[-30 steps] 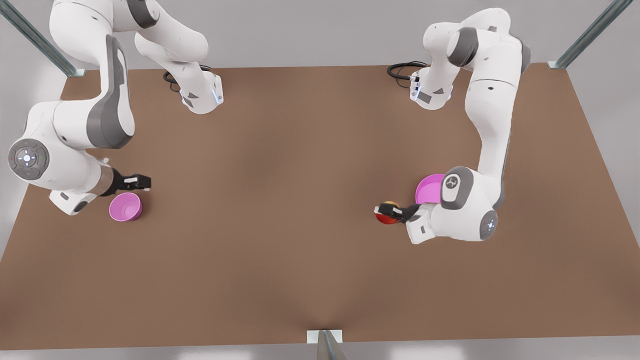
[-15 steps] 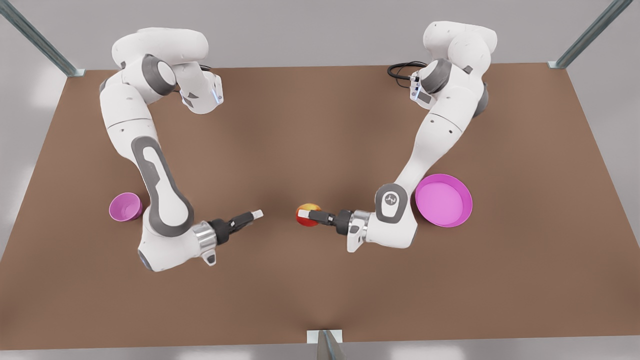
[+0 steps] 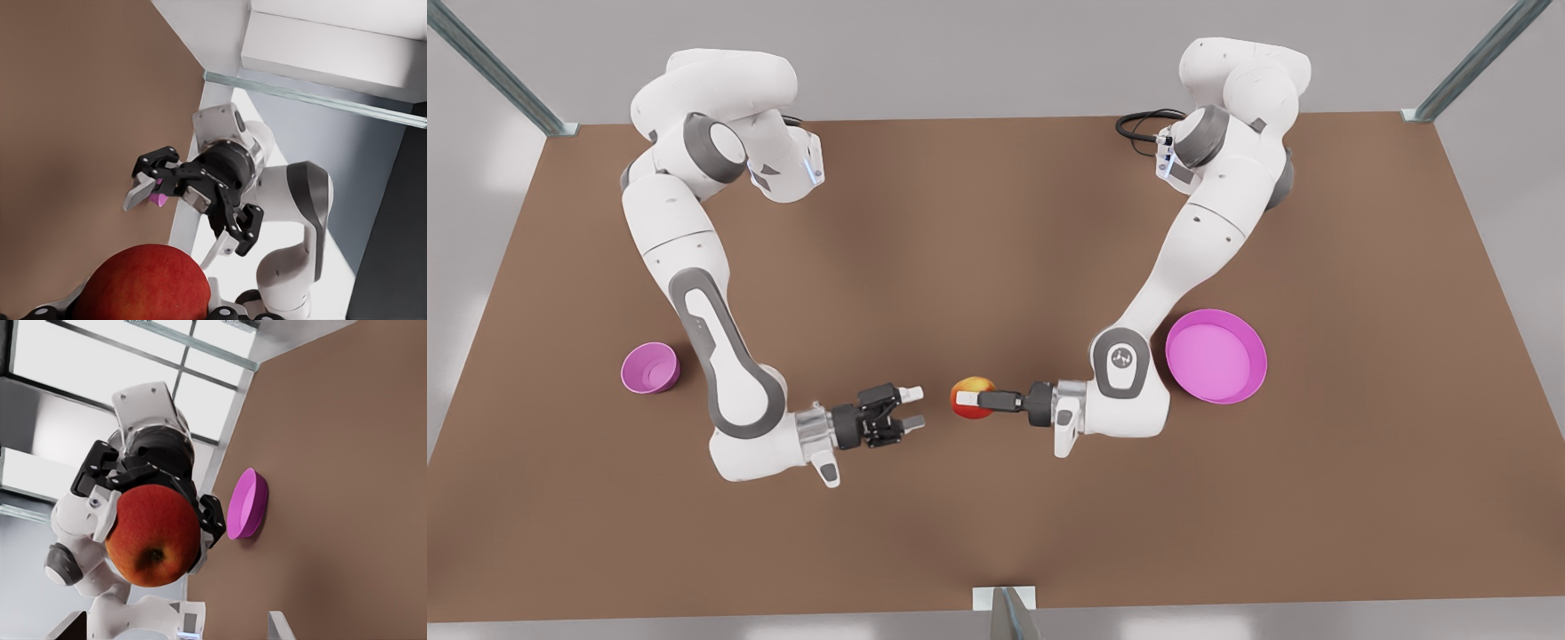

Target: Use the left arm to pick up the apple from the plate, transfer it to the gripper of the right arm, and then use the right arm to place it into the bowl

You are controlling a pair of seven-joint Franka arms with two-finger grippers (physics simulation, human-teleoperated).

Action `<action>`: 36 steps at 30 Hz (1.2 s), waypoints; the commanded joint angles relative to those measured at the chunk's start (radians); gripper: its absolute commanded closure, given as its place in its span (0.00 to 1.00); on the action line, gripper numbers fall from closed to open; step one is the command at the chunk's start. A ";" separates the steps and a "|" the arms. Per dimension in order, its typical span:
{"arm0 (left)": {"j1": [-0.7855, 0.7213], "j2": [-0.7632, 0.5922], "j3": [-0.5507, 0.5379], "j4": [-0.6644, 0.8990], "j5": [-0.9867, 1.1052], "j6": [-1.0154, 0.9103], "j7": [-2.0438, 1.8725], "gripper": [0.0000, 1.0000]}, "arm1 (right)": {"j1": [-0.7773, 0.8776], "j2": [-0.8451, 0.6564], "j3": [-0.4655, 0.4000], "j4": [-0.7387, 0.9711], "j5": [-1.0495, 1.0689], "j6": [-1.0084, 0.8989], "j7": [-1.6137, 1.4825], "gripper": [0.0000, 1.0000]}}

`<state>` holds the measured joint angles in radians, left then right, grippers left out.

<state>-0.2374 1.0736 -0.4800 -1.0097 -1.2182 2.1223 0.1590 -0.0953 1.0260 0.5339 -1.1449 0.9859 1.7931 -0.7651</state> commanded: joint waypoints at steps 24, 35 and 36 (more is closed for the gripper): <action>-0.003 0.008 -0.002 0.000 -0.020 0.001 0.155 0.25 | 0.017 0.025 0.067 0.001 0.139 0.127 -1.071 0.00; -0.005 0.008 -0.002 0.005 -0.020 0.001 0.157 0.25 | 0.017 0.025 0.084 -0.036 0.180 0.098 -1.076 0.00; -0.005 0.008 -0.002 0.005 -0.018 0.001 0.157 0.25 | 0.016 0.025 0.095 -0.042 0.181 0.098 -1.076 0.00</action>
<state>-0.2424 1.0843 -0.4810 -1.0054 -1.2332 2.1246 0.2835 -0.0796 1.0522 0.6244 -1.1847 1.1579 1.9002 -1.6506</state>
